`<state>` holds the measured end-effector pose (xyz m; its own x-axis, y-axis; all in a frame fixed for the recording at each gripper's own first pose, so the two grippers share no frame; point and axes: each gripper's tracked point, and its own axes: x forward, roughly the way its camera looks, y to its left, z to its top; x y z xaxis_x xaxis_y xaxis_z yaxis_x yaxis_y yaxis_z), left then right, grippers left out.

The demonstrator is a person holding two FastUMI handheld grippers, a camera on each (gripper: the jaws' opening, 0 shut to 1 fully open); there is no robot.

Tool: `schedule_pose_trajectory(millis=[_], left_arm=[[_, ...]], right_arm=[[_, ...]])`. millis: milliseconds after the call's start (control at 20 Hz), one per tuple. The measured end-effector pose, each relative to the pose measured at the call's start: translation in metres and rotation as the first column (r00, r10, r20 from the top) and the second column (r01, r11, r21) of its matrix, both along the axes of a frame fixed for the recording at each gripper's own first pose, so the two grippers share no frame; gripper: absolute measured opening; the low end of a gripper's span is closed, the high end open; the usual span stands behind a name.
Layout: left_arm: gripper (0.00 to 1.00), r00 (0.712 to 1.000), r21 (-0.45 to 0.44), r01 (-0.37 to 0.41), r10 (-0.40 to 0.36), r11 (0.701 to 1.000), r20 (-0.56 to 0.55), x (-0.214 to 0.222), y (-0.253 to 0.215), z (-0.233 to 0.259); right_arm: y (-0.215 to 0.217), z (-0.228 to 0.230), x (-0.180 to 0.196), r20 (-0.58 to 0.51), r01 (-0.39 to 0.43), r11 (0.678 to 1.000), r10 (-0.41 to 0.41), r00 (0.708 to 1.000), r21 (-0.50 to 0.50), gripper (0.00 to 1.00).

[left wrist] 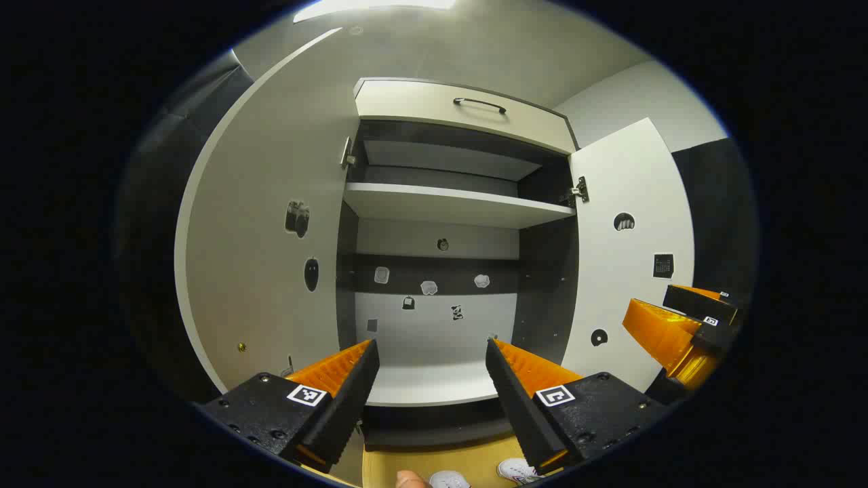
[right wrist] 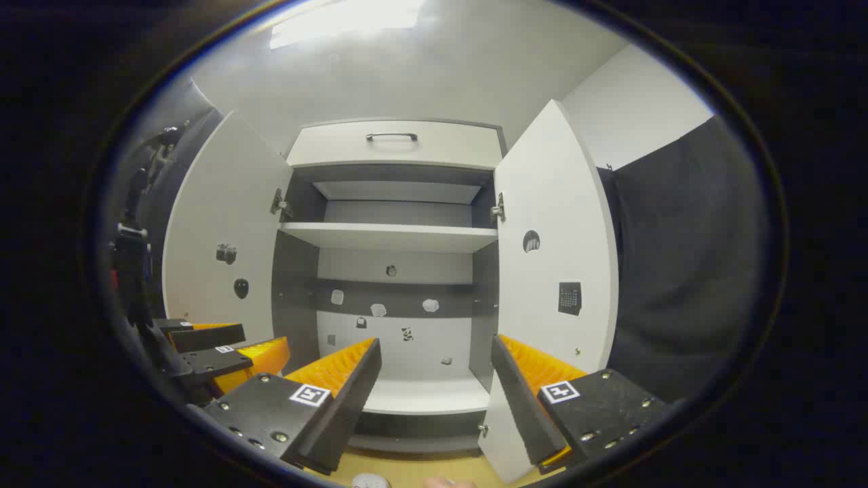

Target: Grab one shoe with the right hand and put it into the shoe cabinet, grab the other shoe with the left hand and put it into the shoe cabinet; then close the right door with the right hand and the left door with the left hand.

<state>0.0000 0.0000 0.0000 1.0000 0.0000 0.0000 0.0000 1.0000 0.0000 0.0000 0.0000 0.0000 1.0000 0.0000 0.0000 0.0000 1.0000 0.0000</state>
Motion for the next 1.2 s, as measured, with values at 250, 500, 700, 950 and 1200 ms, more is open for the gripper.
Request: schedule_pose_trajectory(millis=[250,500,700,950,1200], left_arm=[[0.96,1.000,0.004,-0.010,0.010,1.000,-0.003,0.000,0.003,0.000],[0.96,1.000,-0.005,-0.015,0.015,1.000,-0.005,0.000,0.005,0.000],[0.96,1.000,0.007,-0.022,0.022,1.000,-0.006,-0.003,0.006,0.000],[0.96,0.999,0.006,-0.037,0.037,0.999,-0.007,-0.006,0.010,0.000],[0.96,0.999,0.008,-0.046,0.046,0.999,-0.015,-0.008,0.014,-0.005]], right_arm=[[0.002,-0.005,0.001,-0.011,-0.007,1.000,0.007,1.000,-0.007,0.97],[0.001,-0.014,0.000,-0.035,-0.011,1.000,0.010,0.999,-0.010,0.97],[0.000,-0.029,0.001,-0.069,-0.015,1.000,0.013,0.998,-0.020,0.97],[0.000,-0.100,0.000,-0.222,-0.041,0.999,0.038,0.974,-0.008,0.97],[0.001,-0.202,-0.011,-0.431,-0.072,0.997,0.058,0.901,-0.016,0.97]])
